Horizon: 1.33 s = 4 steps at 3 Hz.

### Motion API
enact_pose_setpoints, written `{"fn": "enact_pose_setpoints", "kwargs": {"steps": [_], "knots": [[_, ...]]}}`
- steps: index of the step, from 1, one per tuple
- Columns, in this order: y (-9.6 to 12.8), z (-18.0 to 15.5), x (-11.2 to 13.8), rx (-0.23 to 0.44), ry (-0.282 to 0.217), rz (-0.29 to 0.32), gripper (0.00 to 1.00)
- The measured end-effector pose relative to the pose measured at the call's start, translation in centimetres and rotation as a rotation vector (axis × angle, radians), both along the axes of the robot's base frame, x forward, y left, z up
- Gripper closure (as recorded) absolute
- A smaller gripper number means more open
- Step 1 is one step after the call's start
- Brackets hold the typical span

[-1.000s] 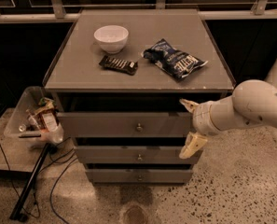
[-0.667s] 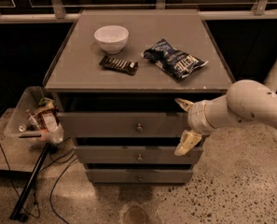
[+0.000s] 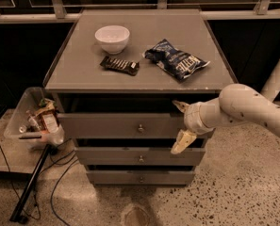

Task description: Open top drawer

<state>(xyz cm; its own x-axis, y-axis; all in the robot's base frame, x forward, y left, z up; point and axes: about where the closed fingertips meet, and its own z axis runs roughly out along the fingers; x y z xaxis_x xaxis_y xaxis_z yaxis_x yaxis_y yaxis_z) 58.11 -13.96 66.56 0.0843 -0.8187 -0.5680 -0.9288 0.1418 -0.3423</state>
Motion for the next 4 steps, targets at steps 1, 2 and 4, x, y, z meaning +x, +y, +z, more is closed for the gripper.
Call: {"fn": "enact_pose_setpoints", "kwargs": {"steps": [1, 2, 4], "knots": [[-0.2, -1.8, 1.3, 0.013, 0.009, -0.006, 0.00], [-1.9, -3.9, 2.5, 0.019, 0.016, -0.035, 0.00], [-1.9, -3.9, 2.5, 0.019, 0.016, -0.035, 0.19]]}}
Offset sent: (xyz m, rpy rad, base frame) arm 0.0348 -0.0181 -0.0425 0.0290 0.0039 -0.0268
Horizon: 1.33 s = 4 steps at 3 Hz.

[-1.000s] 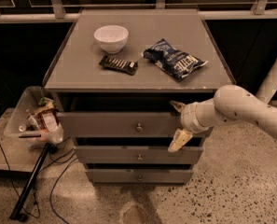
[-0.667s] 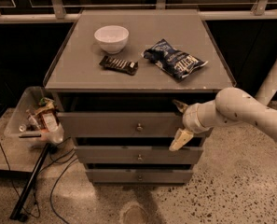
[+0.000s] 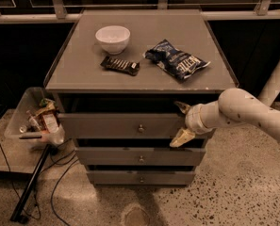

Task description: Open top drawer

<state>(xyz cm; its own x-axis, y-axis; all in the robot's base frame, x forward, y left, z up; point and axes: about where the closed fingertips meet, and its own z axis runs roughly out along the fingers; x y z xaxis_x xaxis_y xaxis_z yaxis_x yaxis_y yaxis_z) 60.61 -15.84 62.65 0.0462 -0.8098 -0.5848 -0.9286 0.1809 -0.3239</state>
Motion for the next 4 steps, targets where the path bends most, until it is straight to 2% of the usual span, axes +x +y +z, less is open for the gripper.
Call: {"fn": "enact_pose_setpoints", "kwargs": {"steps": [3, 4], "knots": [[0.0, 0.9, 0.3, 0.000, 0.000, 0.000, 0.88], [0.0, 1.8, 0.4, 0.000, 0.000, 0.000, 1.00]]}}
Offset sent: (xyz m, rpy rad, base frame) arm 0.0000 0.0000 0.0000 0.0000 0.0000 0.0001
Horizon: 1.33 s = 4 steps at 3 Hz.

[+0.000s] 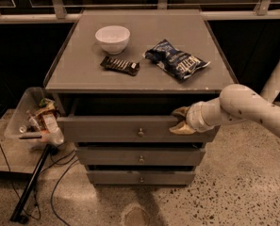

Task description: Open top drawer

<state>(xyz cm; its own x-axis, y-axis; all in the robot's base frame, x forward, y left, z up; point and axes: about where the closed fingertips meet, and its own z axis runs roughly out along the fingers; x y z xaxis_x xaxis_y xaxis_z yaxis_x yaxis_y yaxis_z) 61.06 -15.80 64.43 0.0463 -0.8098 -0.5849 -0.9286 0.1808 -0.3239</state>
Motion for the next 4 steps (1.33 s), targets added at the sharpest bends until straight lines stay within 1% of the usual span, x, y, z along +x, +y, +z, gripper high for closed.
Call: {"fn": "enact_pose_setpoints", "kwargs": {"steps": [1, 2, 3, 4], "knots": [[0.0, 0.1, 0.0, 0.000, 0.000, 0.000, 1.00], [0.3, 1.1, -1.1, 0.018, -0.027, -0.011, 1.00], [0.3, 1.1, -1.1, 0.018, -0.026, -0.011, 1.00], [0.3, 1.1, -1.1, 0.018, -0.026, -0.011, 0.82]]}}
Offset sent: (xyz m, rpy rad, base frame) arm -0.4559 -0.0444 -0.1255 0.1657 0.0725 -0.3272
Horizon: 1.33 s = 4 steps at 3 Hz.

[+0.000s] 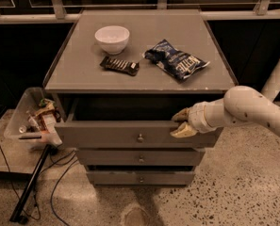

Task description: Open top drawer

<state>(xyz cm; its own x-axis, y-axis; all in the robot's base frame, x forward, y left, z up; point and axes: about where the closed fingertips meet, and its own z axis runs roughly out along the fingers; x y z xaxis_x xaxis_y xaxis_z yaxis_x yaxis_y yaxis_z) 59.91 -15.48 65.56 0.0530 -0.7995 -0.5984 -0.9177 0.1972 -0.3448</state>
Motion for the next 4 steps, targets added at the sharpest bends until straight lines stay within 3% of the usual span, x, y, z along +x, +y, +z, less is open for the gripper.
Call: {"fn": "enact_pose_setpoints", "kwargs": {"steps": [1, 2, 3, 4], "knots": [[0.0, 0.0, 0.0, 0.000, 0.000, 0.000, 0.59], [0.0, 0.0, 0.0, 0.000, 0.000, 0.000, 0.58], [0.0, 0.0, 0.0, 0.000, 0.000, 0.000, 0.78], [-0.4, -0.1, -1.7, 0.005, -0.011, -0.002, 0.99]]}}
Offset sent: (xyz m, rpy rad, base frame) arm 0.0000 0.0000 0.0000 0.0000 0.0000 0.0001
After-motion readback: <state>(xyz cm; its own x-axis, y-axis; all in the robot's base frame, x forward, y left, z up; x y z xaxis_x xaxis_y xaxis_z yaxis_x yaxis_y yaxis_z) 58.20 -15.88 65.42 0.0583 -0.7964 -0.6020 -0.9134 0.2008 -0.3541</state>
